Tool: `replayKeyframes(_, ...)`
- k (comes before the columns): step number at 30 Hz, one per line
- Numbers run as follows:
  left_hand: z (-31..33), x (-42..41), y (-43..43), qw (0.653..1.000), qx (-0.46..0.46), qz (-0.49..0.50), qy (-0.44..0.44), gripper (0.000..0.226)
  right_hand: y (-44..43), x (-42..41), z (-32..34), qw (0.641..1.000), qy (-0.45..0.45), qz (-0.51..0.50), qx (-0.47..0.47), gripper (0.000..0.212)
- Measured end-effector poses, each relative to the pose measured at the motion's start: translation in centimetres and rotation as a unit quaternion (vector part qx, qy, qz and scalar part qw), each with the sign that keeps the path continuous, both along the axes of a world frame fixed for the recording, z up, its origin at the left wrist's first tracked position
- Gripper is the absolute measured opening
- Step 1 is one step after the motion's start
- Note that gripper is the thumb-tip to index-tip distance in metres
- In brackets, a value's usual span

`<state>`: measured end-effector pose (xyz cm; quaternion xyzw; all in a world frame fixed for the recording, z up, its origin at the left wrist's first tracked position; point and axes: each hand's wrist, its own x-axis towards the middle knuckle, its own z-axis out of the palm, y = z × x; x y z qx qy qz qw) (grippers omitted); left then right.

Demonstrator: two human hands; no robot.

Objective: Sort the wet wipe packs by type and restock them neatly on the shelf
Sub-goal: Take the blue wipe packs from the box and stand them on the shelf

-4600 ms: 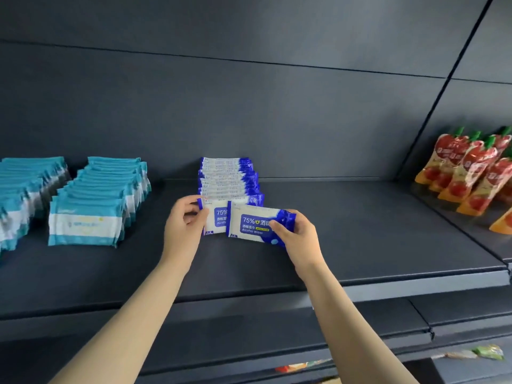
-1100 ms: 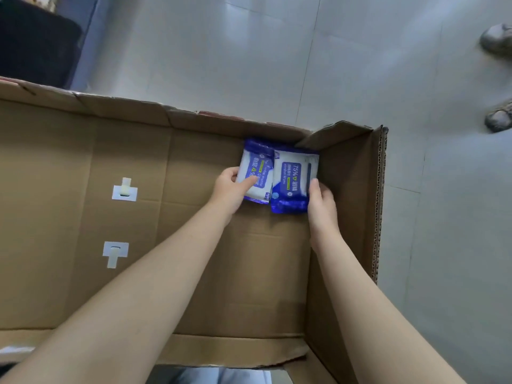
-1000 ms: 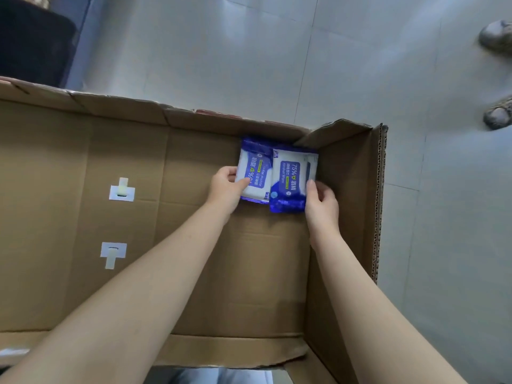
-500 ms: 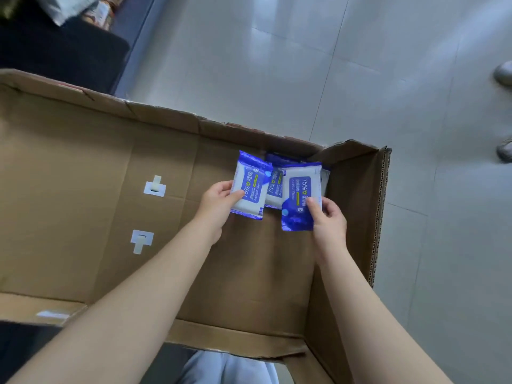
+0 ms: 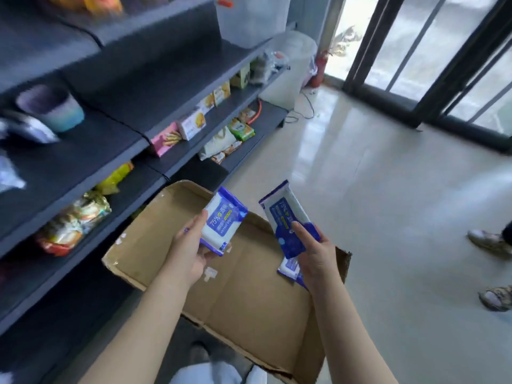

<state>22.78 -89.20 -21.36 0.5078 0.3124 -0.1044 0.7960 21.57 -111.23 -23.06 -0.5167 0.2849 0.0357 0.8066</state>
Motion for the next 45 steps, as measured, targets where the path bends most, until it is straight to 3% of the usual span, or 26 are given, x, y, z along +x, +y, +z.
replayKeyframes(7, 11.3, -4.2, 10.0, 0.987, 0.028, 0.131, -0.092, 0.037, 9.0, 2.8, 12.1, 0.986, -0.122, 0.109, 0.034, 0.026)
replayKeyframes(12, 16.8, -7.1, 18.5, 0.971, 0.058, 0.189, -0.136, 0.01, 18.5, 3.4, 17.2, 0.967, -0.18, 0.182, -0.012, 0.016)
replayKeyframes(15, 18.5, -9.3, 24.3, 0.964, 0.087, 0.2, -0.155, 0.013, 24.6, 2.8, 19.3, 0.953, -0.203, 0.225, -0.025, 0.031)
replayKeyframes(18, 19.7, -11.4, 29.9, 0.956, 0.098, 0.217, -0.174, 0.013, 30.6, 2.0, 20.7, 0.948, -0.195, 0.251, -0.01, 0.019)
replayKeyframes(28, 21.4, -16.5, 47.4, 0.928, 0.209, 0.238, -0.196, 0.014, 49.7, -1.2, 22.5, 0.913, -0.224, 0.339, 0.039, 0.008)
replayKeyframes(35, 20.3, -14.6, 55.7, 0.904, 0.274, 0.272, -0.184, 0.025, 58.6, 1.0, 22.4, 0.894, -0.256, 0.367, -0.023, 0.012)
replayKeyframes(40, 18.6, -11.0, 59.3, 0.842, 0.445, 0.258, -0.164, 0.023, 61.6, 5.5, 21.7, 0.892, -0.269, 0.357, -0.068, 0.008)
replayKeyframes(45, 16.8, -8.1, 62.0, 0.788, 0.511, 0.308, -0.151, 0.029, 63.9, 9.7, 20.4, 0.874, -0.263, 0.395, -0.102, 0.013)
